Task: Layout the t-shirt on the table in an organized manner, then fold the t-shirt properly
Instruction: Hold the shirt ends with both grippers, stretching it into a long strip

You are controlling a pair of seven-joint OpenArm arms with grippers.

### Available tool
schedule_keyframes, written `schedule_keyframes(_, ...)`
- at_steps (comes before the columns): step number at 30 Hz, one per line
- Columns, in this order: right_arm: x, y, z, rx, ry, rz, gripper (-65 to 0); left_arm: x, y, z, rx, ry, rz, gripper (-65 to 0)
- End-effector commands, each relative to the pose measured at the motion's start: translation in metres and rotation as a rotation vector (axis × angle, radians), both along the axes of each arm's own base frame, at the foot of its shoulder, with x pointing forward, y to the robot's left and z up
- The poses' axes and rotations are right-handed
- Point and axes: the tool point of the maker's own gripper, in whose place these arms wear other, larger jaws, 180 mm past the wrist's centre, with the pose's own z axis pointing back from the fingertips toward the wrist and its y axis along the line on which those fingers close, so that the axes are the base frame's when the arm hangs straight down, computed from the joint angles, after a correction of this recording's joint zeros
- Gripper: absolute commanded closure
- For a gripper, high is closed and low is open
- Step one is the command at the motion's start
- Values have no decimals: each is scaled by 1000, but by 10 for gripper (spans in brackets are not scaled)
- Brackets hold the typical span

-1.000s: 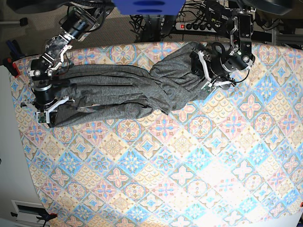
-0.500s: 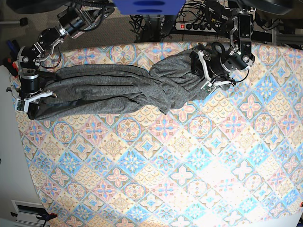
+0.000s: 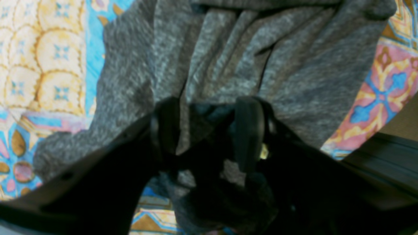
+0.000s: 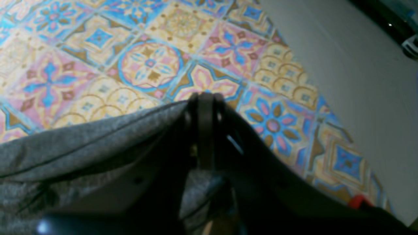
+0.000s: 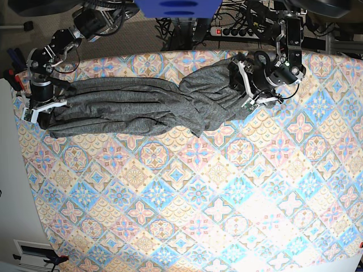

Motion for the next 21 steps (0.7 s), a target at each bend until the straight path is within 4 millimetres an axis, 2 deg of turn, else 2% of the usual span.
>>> schedule_keyframes(1,8,-4,21,-22,-77,3,0,7,-1,8,-13,-33,-1,-281)
schedule_keyframes(3,6,-6,21,-21,-79,-5,0,7,-1,8,-13,-33,-1,-281)
schedule_keyframes(8,-19,-25,14,4,-78,-116,-3,7,-1,8,-13,-33,-1,-281)
schedule_keyframes(12,-20,-25,13,4,-73,-116,-145,7,-1,8,-13,-34,-2,-281)
schedule_keyframes(14,-20,-25,13,4,-73,-116,-197,7,-1,8,-14,-34,-3,-281)
schedule_keyframes(17,-20,-25,13,4,-73,-116,-237,7,-2,8,-14,-34,-4,-281)
schedule_keyframes(21,-20,-25,15,3,-78,-116,-256,7,-1,8,-13,-34,-2,-281)
